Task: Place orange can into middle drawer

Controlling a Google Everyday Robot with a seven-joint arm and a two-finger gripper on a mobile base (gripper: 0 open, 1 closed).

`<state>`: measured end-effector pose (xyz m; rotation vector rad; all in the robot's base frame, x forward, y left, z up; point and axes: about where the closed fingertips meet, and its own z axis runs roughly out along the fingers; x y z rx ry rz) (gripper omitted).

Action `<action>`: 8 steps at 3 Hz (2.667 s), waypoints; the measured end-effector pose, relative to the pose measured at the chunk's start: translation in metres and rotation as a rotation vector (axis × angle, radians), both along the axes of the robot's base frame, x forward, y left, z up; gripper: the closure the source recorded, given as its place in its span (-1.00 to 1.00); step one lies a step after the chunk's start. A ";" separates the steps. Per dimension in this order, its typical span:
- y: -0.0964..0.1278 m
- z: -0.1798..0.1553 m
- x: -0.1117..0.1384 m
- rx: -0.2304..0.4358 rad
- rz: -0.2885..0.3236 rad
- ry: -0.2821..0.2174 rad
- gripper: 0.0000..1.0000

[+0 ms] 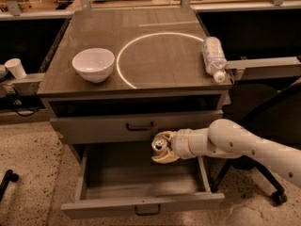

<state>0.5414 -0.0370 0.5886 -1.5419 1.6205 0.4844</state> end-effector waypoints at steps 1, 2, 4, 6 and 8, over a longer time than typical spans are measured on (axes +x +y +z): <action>-0.001 -0.038 0.003 0.010 0.017 -0.029 1.00; -0.005 -0.074 0.004 0.043 0.015 -0.025 1.00; 0.002 -0.111 0.004 0.191 0.028 0.031 1.00; 0.009 -0.131 0.006 0.154 0.032 0.078 1.00; 0.023 -0.160 0.006 0.121 0.092 0.055 0.62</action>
Offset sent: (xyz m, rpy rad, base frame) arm 0.0053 -0.0154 -0.1235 0.0909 -0.0099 -0.0002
